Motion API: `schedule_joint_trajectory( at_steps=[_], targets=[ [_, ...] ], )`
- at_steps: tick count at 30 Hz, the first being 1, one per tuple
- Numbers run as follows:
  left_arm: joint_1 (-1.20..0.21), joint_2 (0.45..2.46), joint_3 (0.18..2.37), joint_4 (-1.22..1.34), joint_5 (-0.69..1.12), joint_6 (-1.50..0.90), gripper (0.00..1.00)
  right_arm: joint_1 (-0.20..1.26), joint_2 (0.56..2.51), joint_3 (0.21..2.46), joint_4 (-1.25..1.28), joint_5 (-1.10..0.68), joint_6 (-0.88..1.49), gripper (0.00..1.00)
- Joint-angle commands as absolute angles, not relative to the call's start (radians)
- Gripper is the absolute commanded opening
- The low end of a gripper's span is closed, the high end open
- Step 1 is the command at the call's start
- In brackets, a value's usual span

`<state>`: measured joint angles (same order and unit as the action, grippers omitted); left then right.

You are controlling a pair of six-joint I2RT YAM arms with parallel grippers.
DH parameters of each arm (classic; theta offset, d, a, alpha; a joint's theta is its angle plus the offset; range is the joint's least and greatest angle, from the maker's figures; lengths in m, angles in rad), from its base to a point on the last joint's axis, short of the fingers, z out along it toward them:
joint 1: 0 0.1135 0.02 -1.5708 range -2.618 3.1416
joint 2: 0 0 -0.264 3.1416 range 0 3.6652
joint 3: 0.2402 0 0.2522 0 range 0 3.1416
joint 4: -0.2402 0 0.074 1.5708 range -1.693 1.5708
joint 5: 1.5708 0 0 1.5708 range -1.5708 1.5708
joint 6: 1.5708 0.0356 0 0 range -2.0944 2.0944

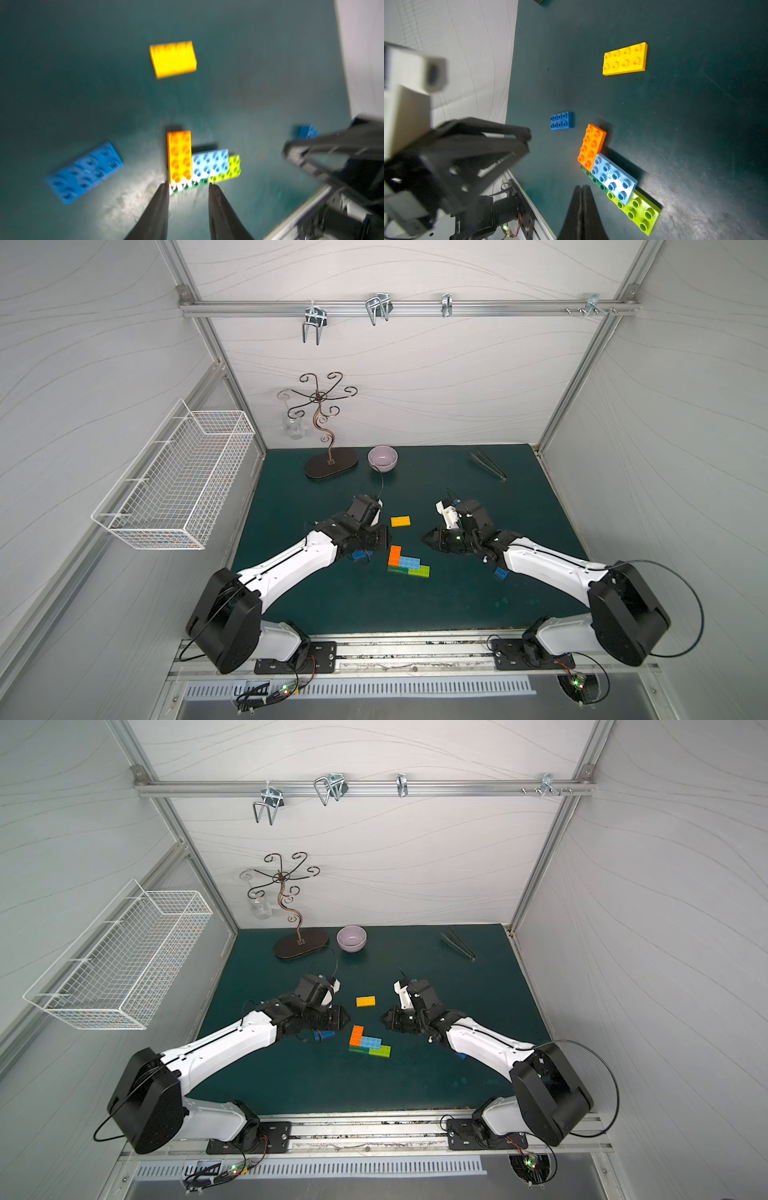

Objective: Assemble a small pinwheel with lego
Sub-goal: Pick up the lego brick from the center of the board.

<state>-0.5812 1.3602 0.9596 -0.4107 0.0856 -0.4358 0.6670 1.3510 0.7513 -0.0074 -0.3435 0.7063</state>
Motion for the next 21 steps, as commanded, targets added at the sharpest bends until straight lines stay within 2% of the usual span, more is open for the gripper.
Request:
schedule_joint_trajectory(
  at_steps=[1,4,7,10,12,16,21],
  targets=[
    [-0.517,1.369,0.969,-0.529,0.009,-0.093,0.41,0.662,1.287,0.791,-0.181,-0.313,0.598,0.00],
    [-0.421,1.401,0.966,-0.551,0.176,0.243,0.59,0.655,1.257,0.839,-0.346,-0.212,0.540,0.05],
    [-0.377,1.444,0.956,-0.552,0.256,0.519,0.67,0.633,1.232,0.844,-0.411,-0.183,0.519,0.19],
    [-0.342,1.497,0.965,-0.620,0.314,0.800,0.70,0.629,1.220,0.841,-0.441,-0.165,0.520,0.33],
    [-0.270,1.535,0.990,-0.654,0.427,0.900,0.72,0.628,1.212,0.842,-0.448,-0.172,0.515,0.39],
    [-0.238,1.636,1.070,-0.734,0.473,1.002,0.72,0.629,1.198,0.844,-0.446,-0.176,0.512,0.41],
    [-0.245,1.708,1.043,-0.663,0.461,1.084,0.72,0.627,1.187,0.836,-0.425,-0.171,0.505,0.42]
  ],
)
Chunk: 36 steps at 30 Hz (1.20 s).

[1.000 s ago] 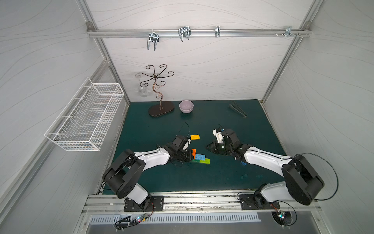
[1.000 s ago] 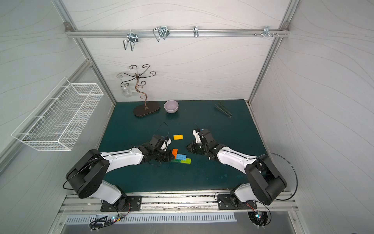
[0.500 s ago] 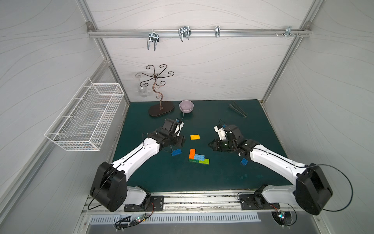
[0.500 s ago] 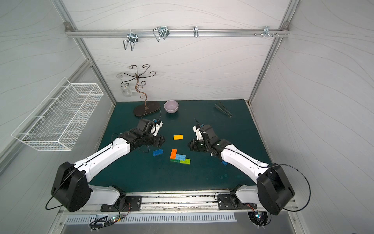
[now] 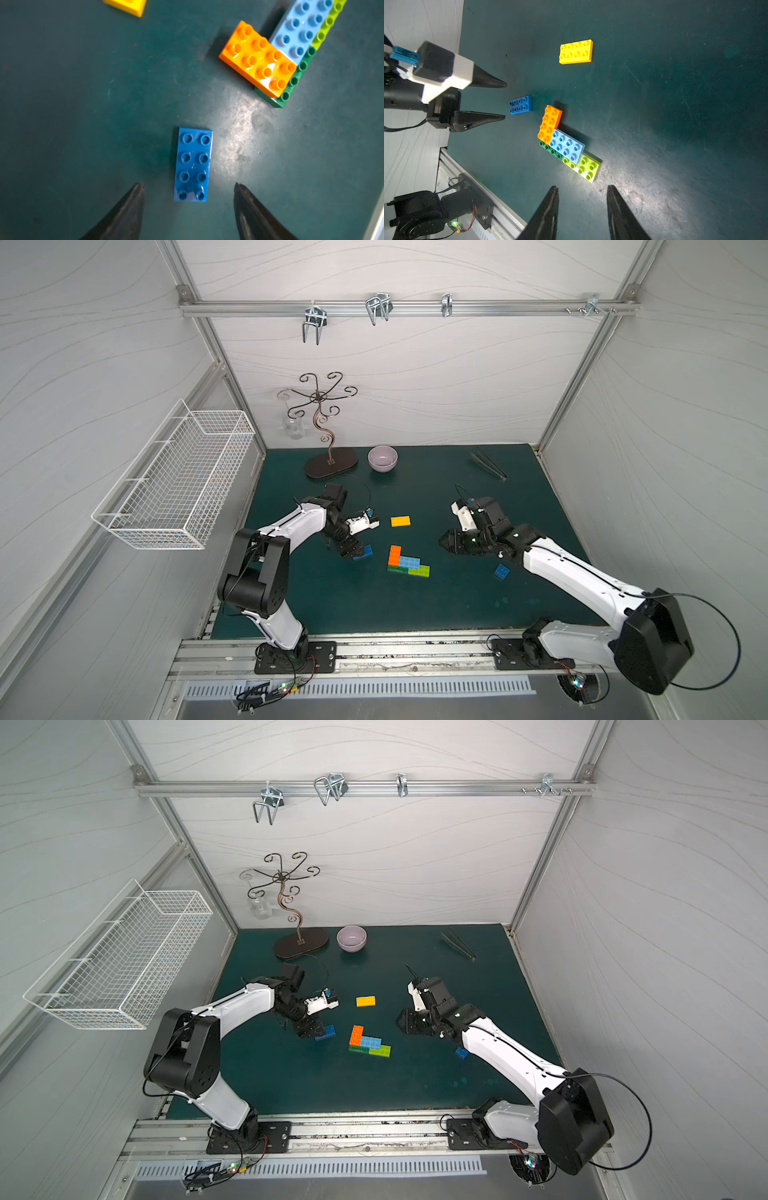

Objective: Assemble a small pinwheel with lego
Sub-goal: Pick up the lego brick from the center of the board, then assemble the lego brick with the lego brick.

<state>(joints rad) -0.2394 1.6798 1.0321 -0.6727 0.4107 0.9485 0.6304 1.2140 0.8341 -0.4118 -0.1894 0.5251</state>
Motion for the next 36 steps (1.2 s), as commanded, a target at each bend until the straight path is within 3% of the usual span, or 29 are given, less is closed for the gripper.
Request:
schedule_joint_trajectory(
  at_steps=[1,8,12,14,16,21,26,29,36],
  targets=[
    [-0.248,1.721,1.041,-0.650,0.449,1.096,0.71,0.624,1.186,0.830,-0.419,-0.171,0.505,0.42],
    [-0.290,1.802,1.053,-0.617,0.338,1.139,0.70,0.601,1.168,0.813,-0.408,-0.184,0.515,0.41],
    [-0.320,1.817,1.033,-0.615,0.289,1.176,0.64,0.588,1.155,0.805,-0.405,-0.188,0.529,0.40],
    [-0.319,1.808,1.023,-0.620,0.293,1.186,0.57,0.585,1.151,0.804,-0.401,-0.189,0.525,0.40],
    [-0.321,1.794,1.009,-0.623,0.286,1.199,0.42,0.581,1.143,0.797,-0.390,-0.195,0.527,0.40],
    [-0.322,1.711,0.946,-0.578,0.301,1.213,0.17,0.568,1.134,0.765,-0.323,-0.236,0.552,0.40],
    [-0.341,1.553,0.922,-0.568,0.415,1.189,0.02,0.559,1.180,0.696,-0.155,-0.374,0.686,0.38],
    [-0.388,1.457,0.873,-0.554,0.465,1.169,0.01,0.561,1.255,0.658,-0.044,-0.459,0.798,0.32],
    [-0.531,1.423,0.797,-0.466,0.475,1.160,0.00,0.620,1.454,0.656,0.147,-0.569,0.975,0.04]
  ],
)
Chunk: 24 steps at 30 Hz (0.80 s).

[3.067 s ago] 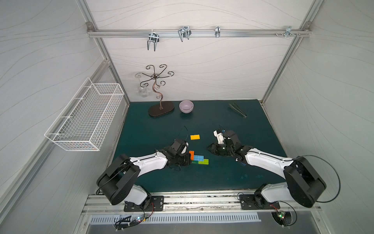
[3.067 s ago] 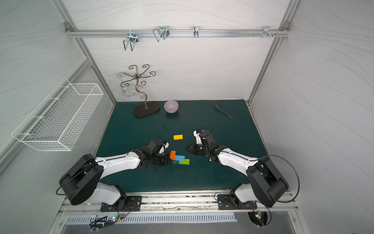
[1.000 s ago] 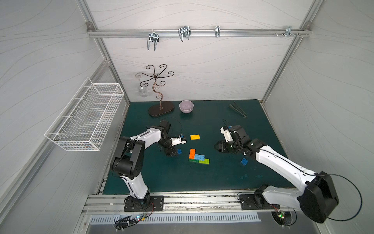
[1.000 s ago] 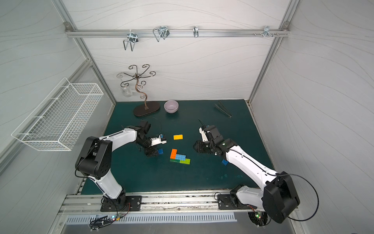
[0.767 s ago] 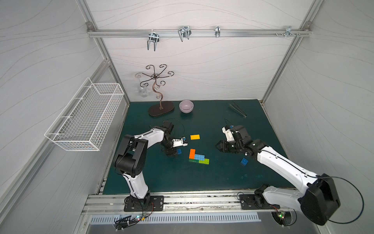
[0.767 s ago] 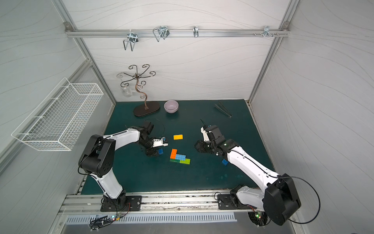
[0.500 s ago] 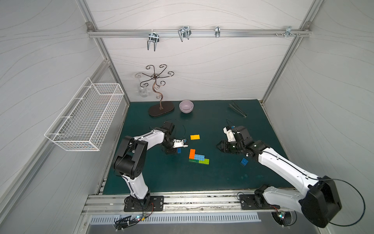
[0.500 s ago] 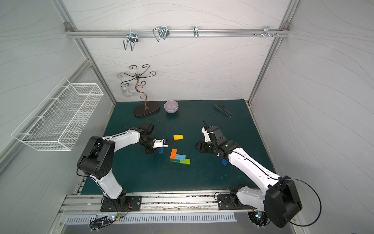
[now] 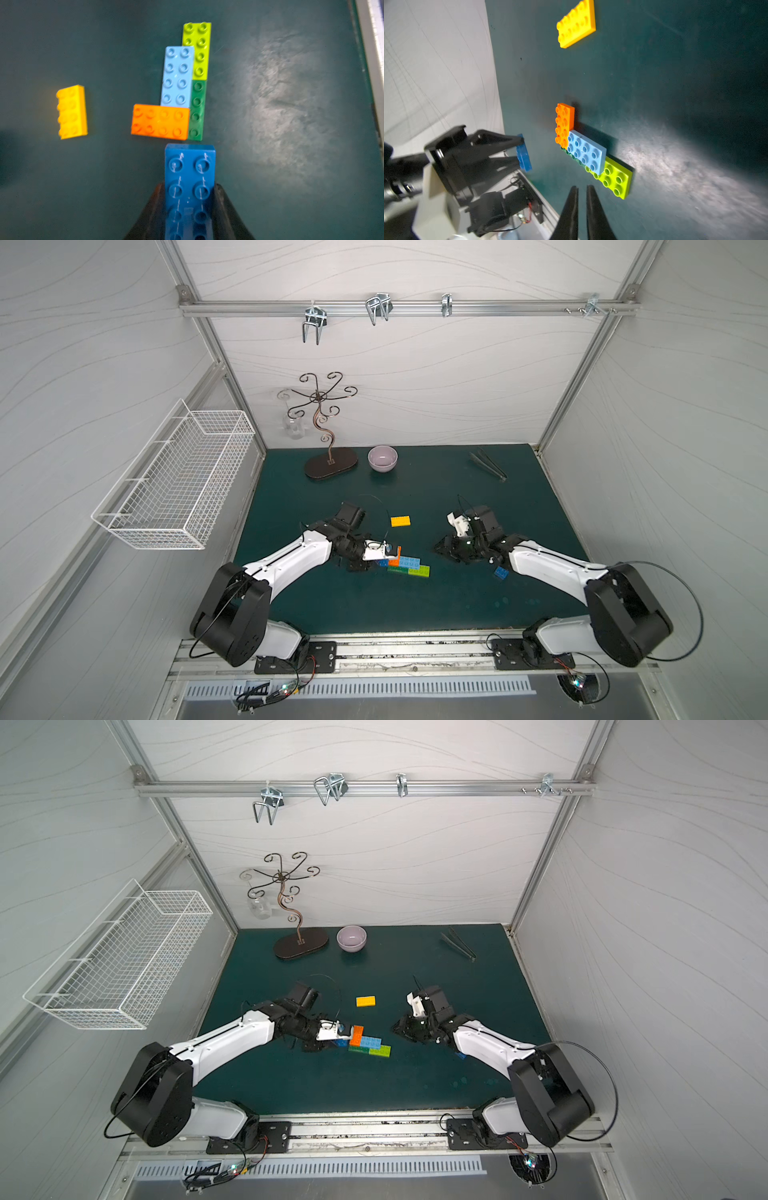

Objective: Assemble a small pinwheel with lego
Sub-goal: Assemble the lego brick with the lego brick.

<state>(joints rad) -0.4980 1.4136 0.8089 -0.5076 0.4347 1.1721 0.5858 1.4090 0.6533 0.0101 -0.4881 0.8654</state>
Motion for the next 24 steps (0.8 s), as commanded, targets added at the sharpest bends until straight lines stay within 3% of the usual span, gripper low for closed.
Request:
schedule_joint_trajectory(
  at_steps=[1,9,12,24],
  targets=[
    [-0.545,1.425,0.794,-0.459,0.472,1.158,0.00,0.636,1.467,0.658,0.168,-0.563,0.989,0.00],
    [-0.591,1.470,0.755,-0.360,0.432,1.129,0.00,0.717,1.607,0.697,0.306,-0.547,1.056,0.00],
    [-0.591,1.501,0.756,-0.333,0.405,1.118,0.00,0.736,1.640,0.737,0.244,-0.537,1.017,0.15],
    [-0.602,1.557,0.783,-0.323,0.353,1.116,0.04,0.761,1.573,0.730,0.157,-0.472,0.951,0.18]
  ],
)
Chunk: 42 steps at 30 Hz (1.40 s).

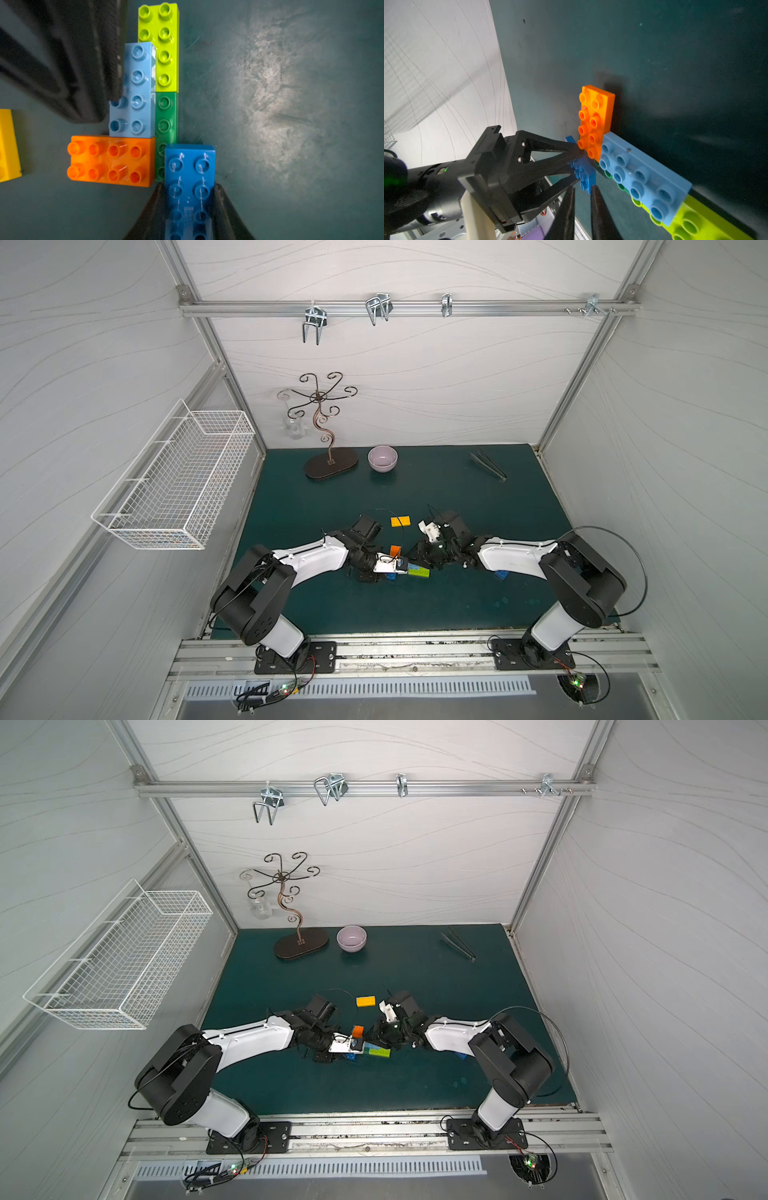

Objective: Assemble a small pinwheel with lego
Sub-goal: Assemble the lego brick with the lego brick.

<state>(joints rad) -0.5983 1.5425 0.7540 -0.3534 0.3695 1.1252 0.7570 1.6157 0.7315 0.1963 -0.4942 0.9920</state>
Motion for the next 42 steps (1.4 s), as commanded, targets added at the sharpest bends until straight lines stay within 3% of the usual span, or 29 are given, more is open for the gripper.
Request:
schedule_joint_trajectory(
  at_steps=[1,9,23,42],
  targets=[
    [-0.602,1.558,0.783,-0.316,0.351,1.116,0.04,0.762,1.569,0.731,0.155,-0.471,0.946,0.18],
    [-0.607,1.560,0.793,-0.316,0.341,1.127,0.12,0.761,1.547,0.711,0.147,-0.459,0.935,0.18],
    [-0.609,1.509,0.798,-0.356,0.329,1.244,0.12,0.729,1.546,0.721,0.115,-0.457,0.912,0.18],
    [-0.623,1.568,0.822,-0.321,0.308,1.264,0.21,0.687,1.509,0.698,0.101,-0.456,0.904,0.18]
  ],
)
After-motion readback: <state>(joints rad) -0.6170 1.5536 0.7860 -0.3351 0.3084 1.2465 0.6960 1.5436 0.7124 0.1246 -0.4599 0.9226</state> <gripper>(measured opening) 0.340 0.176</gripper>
